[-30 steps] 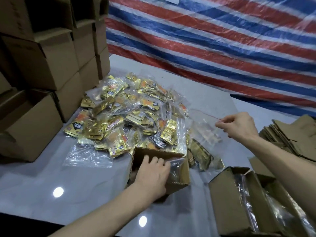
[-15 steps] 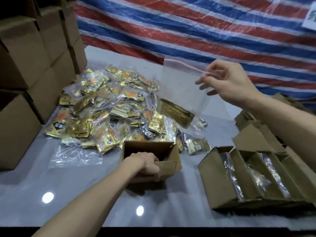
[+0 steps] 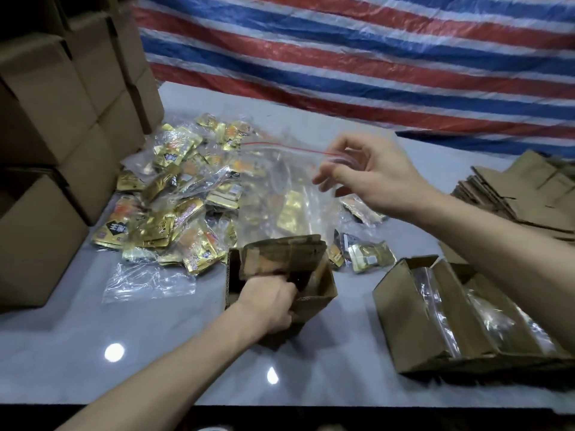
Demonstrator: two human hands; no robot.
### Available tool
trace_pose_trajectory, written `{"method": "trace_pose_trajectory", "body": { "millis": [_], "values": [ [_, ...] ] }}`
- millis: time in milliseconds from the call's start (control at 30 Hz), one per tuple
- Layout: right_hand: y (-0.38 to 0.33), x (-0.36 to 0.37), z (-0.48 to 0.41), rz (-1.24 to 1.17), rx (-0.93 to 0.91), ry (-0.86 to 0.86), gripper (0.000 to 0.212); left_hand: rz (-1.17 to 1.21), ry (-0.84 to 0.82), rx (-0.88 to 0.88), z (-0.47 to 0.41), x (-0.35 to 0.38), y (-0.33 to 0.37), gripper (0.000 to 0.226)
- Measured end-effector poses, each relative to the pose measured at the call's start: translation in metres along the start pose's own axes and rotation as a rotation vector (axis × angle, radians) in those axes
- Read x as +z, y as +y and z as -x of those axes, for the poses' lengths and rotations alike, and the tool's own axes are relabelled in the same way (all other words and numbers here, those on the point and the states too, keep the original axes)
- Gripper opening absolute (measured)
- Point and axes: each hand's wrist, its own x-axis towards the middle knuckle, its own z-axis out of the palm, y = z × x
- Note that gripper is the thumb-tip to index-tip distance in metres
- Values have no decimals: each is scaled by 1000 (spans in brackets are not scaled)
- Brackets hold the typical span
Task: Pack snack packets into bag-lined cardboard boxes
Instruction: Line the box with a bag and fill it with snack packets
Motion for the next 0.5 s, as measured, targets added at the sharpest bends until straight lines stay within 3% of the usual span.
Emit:
{"method": "trace_pose_trajectory", "body": {
  "millis": [133,333,500],
  "values": [
    [15,8,0,-22,15,-6,9,-32,96,31,8,3,3,43],
    [31,16,2,40,-14,-74,4,-125,219,48,21,10,0,36],
    [36,20,-5,86,-17,-50,9,-69,221,9,26,13,-4,48]
  ]
}}
